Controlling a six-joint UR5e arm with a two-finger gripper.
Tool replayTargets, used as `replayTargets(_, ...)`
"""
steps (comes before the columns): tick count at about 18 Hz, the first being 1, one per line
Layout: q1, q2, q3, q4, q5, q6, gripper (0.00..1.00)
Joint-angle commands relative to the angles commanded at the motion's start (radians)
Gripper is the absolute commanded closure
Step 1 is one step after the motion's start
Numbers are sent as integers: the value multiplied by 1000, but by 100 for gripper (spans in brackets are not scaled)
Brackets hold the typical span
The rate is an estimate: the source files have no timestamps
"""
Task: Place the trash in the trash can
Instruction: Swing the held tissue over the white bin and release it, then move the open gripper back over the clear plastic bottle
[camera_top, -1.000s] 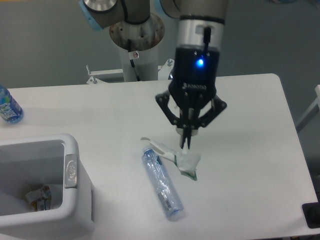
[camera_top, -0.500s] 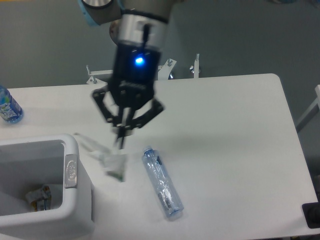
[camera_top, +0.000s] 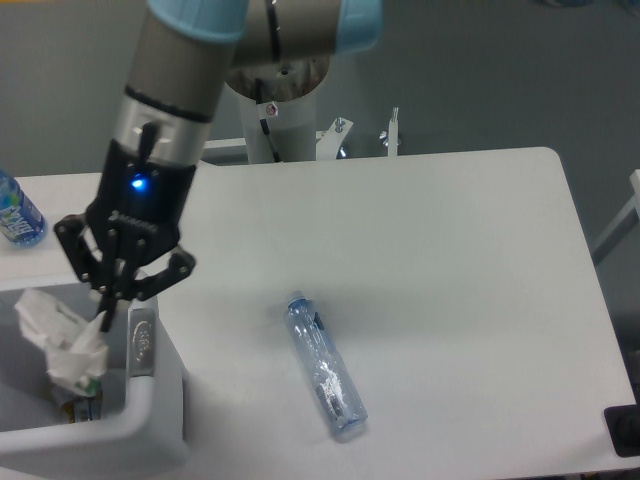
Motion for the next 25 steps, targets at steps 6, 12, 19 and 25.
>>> replayTargets(6, -2, 2, 0, 0, -2, 41, 0)
replayTargets(12, 11, 5, 6, -2, 12, -42, 0)
replayTargets(19, 124, 9, 8, -5, 161, -143, 0)
replayTargets(25, 182, -52, 2, -8, 319, -137, 0)
